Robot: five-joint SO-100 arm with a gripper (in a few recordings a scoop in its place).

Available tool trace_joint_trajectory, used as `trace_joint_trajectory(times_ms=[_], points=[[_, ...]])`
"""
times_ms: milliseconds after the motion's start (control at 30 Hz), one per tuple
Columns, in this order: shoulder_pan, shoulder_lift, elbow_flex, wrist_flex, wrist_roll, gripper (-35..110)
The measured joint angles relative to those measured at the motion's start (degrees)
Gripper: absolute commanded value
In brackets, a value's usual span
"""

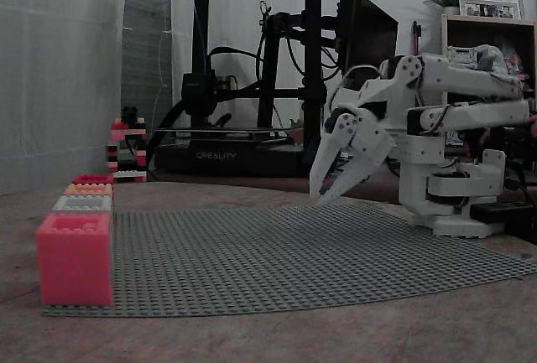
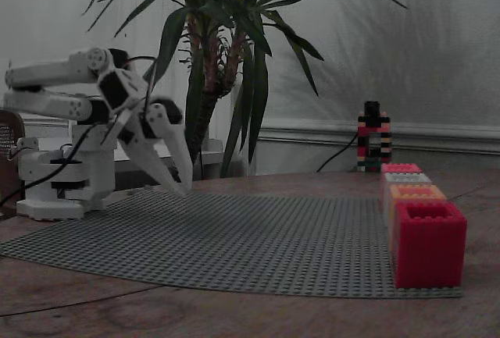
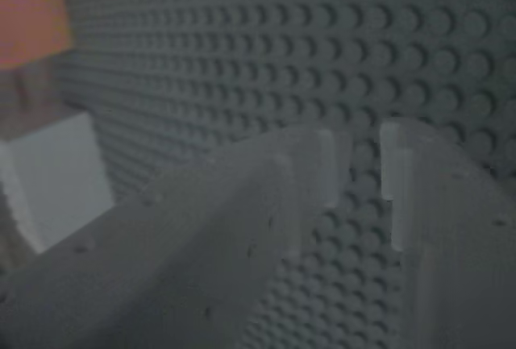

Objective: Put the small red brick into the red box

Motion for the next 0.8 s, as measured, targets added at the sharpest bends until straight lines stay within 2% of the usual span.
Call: trace_joint_trajectory(times_ms=[333,800], points=[[0.0,12.1,1.9,7.9,3.3,0],[0.0,12.4,1.9,12.1,5.7,0]])
